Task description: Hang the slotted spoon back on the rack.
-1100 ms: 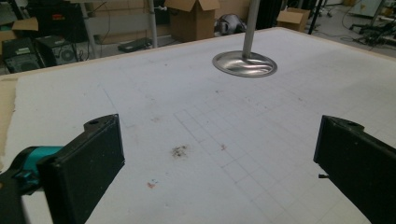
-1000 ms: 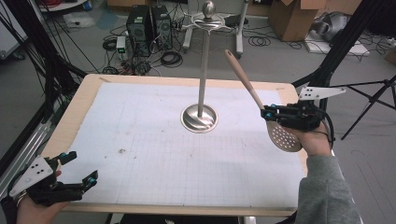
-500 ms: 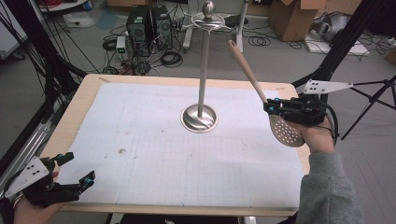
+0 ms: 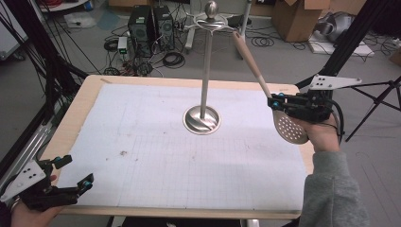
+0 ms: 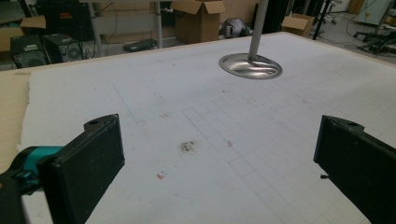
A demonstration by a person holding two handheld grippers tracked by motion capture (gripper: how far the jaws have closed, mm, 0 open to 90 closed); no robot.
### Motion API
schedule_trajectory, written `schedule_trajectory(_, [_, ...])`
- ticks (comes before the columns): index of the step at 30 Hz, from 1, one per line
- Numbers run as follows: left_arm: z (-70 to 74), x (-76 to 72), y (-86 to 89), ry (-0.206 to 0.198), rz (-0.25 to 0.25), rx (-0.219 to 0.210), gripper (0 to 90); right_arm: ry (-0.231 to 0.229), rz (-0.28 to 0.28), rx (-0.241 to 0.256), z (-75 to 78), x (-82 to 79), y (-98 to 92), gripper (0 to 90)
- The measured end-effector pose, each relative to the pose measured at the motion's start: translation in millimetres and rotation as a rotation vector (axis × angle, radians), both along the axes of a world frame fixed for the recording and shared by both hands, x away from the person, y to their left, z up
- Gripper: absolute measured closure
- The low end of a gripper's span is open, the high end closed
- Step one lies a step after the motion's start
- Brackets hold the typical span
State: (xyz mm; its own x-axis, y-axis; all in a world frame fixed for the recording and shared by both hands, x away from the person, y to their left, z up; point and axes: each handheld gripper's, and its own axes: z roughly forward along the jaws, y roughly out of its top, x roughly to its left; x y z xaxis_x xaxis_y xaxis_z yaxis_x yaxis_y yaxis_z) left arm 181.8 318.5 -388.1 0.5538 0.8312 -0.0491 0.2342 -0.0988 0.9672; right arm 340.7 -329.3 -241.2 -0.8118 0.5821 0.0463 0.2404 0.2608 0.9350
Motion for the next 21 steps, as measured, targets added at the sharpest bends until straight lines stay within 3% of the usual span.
schedule_trajectory(5, [-0.5, -0.1, 0.8, 0.001, 0.002, 0.0, 2.0, -0.017, -0.005, 0.008, 2.1, 2.0, 1.3, 78.2])
schedule_trajectory(21, [-0.6, -0.9, 2.9, 0.0, 0.005, -0.002, 2.0, 0.004, -0.023, 0.034, 6.6, 9.5, 1.4, 78.2])
